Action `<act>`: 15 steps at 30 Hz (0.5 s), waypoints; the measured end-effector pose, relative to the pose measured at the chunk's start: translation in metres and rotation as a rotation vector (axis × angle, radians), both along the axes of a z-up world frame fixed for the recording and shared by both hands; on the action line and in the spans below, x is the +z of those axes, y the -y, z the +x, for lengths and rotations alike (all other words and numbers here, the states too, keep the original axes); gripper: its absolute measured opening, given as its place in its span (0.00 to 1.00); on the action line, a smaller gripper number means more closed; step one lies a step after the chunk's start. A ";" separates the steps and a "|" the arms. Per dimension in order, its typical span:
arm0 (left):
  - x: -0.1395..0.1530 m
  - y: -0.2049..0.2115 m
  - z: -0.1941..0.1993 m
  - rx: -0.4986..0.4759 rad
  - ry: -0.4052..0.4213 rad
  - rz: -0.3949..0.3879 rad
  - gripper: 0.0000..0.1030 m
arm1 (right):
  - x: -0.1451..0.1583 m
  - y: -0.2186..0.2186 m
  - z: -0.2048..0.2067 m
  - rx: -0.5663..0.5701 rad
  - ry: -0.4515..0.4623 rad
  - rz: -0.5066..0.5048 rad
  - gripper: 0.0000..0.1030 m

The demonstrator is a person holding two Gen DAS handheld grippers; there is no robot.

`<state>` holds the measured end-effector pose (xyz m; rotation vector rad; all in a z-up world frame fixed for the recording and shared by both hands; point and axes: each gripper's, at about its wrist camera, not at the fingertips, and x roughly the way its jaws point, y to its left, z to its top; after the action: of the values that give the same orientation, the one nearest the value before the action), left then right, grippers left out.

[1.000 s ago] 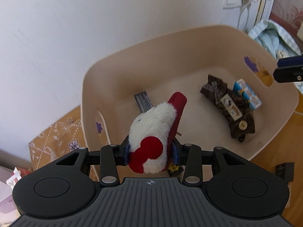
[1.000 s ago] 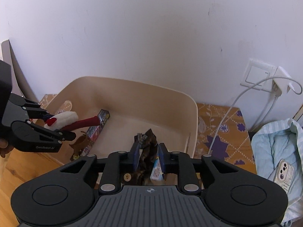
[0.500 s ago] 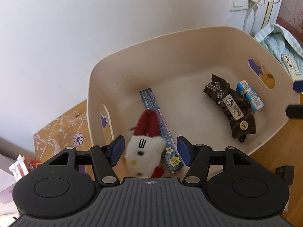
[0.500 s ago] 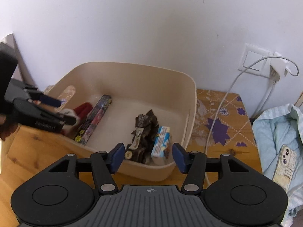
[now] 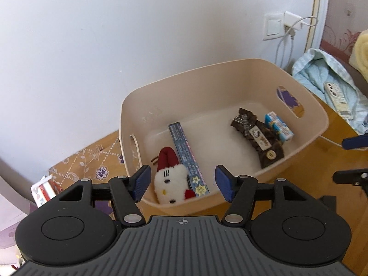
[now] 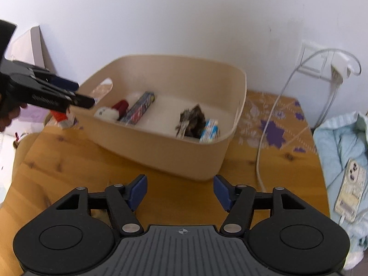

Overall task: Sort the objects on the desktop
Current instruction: 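Grasp the blue-patterned tissue pack with left tool while right tool grasps the black box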

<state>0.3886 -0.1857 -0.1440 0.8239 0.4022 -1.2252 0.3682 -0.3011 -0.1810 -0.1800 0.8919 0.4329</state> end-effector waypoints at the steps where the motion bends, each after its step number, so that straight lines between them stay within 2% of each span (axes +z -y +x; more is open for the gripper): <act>1: 0.001 -0.004 0.000 -0.001 -0.004 0.000 0.61 | -0.003 0.001 -0.003 0.004 -0.007 0.000 0.65; 5: -0.005 -0.025 -0.002 -0.010 -0.020 0.022 0.62 | -0.012 -0.001 -0.016 0.032 -0.031 -0.015 0.66; 15: -0.052 -0.062 -0.006 -0.058 -0.059 0.180 0.62 | -0.032 -0.004 -0.034 0.066 -0.090 -0.054 0.69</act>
<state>0.3830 -0.1236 -0.1960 0.9602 0.5456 -1.2822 0.3346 -0.2973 -0.2127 -0.2416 0.9885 0.4819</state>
